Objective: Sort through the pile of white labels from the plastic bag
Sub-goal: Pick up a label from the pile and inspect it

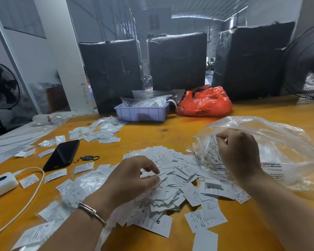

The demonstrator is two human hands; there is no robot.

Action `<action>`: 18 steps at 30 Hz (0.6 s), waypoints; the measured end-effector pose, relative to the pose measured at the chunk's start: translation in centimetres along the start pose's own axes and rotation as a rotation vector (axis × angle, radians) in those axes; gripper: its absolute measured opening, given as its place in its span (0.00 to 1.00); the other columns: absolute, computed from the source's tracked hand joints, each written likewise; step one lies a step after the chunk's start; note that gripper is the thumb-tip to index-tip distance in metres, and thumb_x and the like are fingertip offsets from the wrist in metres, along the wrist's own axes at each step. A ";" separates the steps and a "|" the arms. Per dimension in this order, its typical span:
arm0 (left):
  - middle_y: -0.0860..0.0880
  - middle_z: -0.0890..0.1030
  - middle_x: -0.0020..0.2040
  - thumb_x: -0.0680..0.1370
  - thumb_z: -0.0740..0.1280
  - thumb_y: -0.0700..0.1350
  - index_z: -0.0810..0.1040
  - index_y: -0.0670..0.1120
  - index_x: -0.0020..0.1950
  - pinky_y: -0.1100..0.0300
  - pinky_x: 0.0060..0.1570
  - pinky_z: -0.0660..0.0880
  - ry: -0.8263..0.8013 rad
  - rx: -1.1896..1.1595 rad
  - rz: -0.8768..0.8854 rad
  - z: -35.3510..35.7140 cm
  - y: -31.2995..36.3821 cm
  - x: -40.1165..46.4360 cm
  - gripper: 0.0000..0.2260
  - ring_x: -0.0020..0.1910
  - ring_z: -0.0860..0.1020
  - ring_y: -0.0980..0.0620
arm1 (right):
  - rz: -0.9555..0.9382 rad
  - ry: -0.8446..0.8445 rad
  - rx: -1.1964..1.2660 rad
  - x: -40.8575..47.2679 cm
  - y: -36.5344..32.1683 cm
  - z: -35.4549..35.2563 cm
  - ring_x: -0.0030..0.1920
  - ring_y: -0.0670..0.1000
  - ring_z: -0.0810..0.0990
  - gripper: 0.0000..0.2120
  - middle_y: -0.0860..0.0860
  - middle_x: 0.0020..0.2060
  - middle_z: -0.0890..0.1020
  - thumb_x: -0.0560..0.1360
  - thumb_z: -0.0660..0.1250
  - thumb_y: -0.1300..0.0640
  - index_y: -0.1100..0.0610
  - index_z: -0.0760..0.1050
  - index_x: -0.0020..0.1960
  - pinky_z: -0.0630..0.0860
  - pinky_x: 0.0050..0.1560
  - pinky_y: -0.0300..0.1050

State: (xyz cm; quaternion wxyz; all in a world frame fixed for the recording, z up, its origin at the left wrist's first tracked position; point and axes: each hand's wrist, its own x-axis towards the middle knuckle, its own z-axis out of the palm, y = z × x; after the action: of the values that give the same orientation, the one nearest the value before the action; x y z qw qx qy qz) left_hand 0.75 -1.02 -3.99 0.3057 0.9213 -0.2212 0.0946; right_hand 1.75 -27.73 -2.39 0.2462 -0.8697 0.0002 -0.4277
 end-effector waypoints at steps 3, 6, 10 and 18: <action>0.62 0.81 0.49 0.74 0.74 0.52 0.82 0.57 0.50 0.66 0.48 0.76 0.044 -0.059 0.000 0.0 0.5 0.0 0.06 0.51 0.77 0.66 | -0.083 -0.087 0.314 -0.8 -2.2 -0.2 0.39 0.56 0.82 0.04 0.58 0.38 0.84 0.73 0.69 0.68 0.66 0.83 0.44 0.79 0.44 0.54; 0.63 0.79 0.56 0.73 0.71 0.58 0.78 0.60 0.58 0.67 0.47 0.75 0.043 -0.213 -0.029 -0.1 1.1 0.2 0.14 0.53 0.76 0.69 | -0.078 -0.263 0.629 -1.6 -4.1 -0.6 0.41 0.49 0.82 0.06 0.51 0.39 0.85 0.73 0.70 0.66 0.60 0.83 0.48 0.80 0.46 0.47; 0.64 0.74 0.65 0.75 0.67 0.63 0.69 0.68 0.67 0.61 0.54 0.78 -0.111 -0.552 -0.092 -0.4 1.9 0.3 0.21 0.59 0.76 0.68 | 0.002 -0.523 0.982 -2.4 -5.4 -0.8 0.44 0.48 0.84 0.08 0.51 0.40 0.86 0.72 0.69 0.69 0.59 0.83 0.47 0.79 0.47 0.38; 0.49 0.84 0.52 0.74 0.71 0.51 0.79 0.56 0.63 0.62 0.44 0.79 -0.266 -0.827 -0.111 -1.0 2.2 0.0 0.17 0.49 0.83 0.52 | 0.110 -0.685 1.190 -2.7 -5.5 -0.7 0.45 0.53 0.83 0.06 0.57 0.41 0.85 0.70 0.70 0.65 0.63 0.83 0.46 0.79 0.50 0.43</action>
State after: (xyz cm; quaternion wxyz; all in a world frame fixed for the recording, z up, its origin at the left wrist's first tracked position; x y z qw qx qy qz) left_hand -0.29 -2.01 -2.01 0.6222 0.7360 -0.2283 -0.1381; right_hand -1.69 -22.61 -1.66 0.6895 -0.6715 -0.2681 -0.0430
